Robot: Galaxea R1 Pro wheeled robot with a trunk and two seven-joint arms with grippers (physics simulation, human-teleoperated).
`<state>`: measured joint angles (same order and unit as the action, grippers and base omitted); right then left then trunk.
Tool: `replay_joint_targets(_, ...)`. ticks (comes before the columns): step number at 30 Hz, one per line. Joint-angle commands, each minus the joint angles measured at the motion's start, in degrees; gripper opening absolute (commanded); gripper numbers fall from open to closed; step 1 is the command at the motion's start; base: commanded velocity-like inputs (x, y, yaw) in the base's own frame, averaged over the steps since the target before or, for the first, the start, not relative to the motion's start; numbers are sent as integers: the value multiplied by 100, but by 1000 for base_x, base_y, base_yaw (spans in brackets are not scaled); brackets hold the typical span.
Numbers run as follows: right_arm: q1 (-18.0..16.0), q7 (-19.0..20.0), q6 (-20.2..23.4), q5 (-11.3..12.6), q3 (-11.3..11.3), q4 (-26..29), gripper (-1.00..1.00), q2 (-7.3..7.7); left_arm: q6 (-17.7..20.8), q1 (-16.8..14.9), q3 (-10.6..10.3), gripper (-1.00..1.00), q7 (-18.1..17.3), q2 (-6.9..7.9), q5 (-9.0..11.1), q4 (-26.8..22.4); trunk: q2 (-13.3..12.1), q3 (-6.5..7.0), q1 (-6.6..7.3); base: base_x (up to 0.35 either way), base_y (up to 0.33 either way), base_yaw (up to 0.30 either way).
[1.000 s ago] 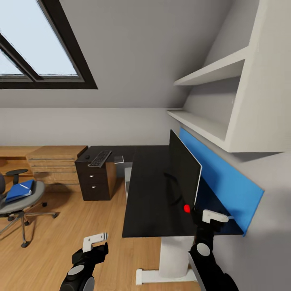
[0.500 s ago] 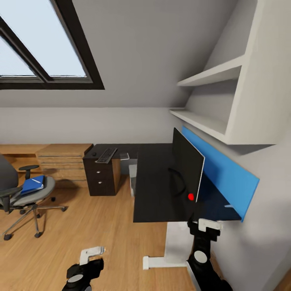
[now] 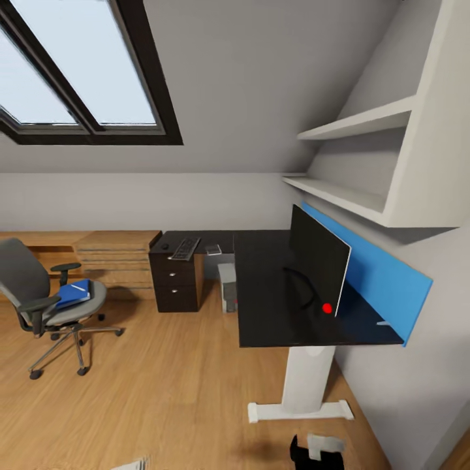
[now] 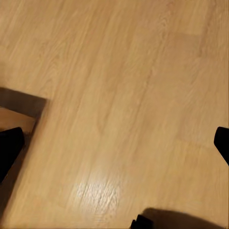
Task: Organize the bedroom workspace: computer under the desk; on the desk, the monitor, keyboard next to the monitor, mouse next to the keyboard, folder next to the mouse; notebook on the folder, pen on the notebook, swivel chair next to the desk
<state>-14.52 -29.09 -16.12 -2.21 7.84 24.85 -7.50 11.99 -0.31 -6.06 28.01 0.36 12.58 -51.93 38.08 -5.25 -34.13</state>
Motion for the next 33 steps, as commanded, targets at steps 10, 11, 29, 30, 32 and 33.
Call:
replay_joint_targets(10,-7,1366,-708,-38,-12,-920,100,30,-1301,-4,-53,100,-493,51,29,1221,10,-10,-1,-108,298,0)
replay_joint_targets(11,-7,1367,-712,-39,-10,-922,100,30,-1303,-4,-53,100,-496,51,28,1223,10,-10,-1,24,171,0)
replay_joint_targets(29,-7,1371,-1328,-34,15,-1101,100,-12,-1323,-4,-44,100,-498,42,30,1228,10,-18,-1,90,87,117)
replay_joint_targets(30,-7,1371,-1331,-34,15,-1109,100,-16,-1323,-4,-44,100,-498,40,31,1228,10,-21,-1,229,192,258)
replay_joint_targets(32,-7,1373,-1336,-31,15,-1124,100,-25,-1319,-4,-44,100,-498,41,32,1227,10,-29,-1,235,198,240)
replay_joint_targets(33,-7,1377,-1338,-29,16,-1130,100,-31,-1317,-4,-44,100,-498,42,33,1228,10,-35,-1,239,201,199)
